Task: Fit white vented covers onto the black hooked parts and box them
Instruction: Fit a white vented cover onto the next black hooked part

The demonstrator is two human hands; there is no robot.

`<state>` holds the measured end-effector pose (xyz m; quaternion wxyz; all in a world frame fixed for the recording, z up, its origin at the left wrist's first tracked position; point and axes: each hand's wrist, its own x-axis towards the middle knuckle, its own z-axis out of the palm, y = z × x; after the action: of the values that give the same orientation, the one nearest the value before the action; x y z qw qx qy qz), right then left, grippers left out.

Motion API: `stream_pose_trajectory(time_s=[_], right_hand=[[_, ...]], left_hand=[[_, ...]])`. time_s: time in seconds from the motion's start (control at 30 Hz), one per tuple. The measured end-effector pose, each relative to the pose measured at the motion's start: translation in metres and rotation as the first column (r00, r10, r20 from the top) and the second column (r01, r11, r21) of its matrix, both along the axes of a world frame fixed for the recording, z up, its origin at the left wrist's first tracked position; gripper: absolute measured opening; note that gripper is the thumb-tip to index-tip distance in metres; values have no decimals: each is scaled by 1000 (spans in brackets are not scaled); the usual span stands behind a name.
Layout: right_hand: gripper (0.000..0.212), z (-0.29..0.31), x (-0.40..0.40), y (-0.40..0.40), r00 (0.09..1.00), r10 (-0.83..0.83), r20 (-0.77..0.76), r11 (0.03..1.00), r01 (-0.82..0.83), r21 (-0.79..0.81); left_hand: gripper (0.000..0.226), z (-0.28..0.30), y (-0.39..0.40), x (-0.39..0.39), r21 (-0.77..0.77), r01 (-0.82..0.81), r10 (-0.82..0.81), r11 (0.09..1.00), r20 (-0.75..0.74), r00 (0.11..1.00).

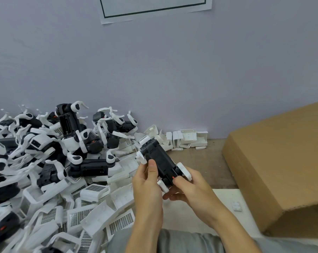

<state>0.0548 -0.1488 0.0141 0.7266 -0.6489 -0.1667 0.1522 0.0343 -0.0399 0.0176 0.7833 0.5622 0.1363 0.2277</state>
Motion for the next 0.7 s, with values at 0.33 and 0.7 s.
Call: stream_pose_trajectory(time_s=[0.33, 0.7], right_hand=[[28, 2, 0, 1, 999, 6, -52, 998, -2, 65], [21, 2, 0, 0, 999, 40, -29, 999, -39, 20]], left_hand=[[29, -2, -1, 1, 72, -27, 27, 997, 9, 1000], [30, 1, -1, 0, 27, -22, 22, 999, -6, 1000]])
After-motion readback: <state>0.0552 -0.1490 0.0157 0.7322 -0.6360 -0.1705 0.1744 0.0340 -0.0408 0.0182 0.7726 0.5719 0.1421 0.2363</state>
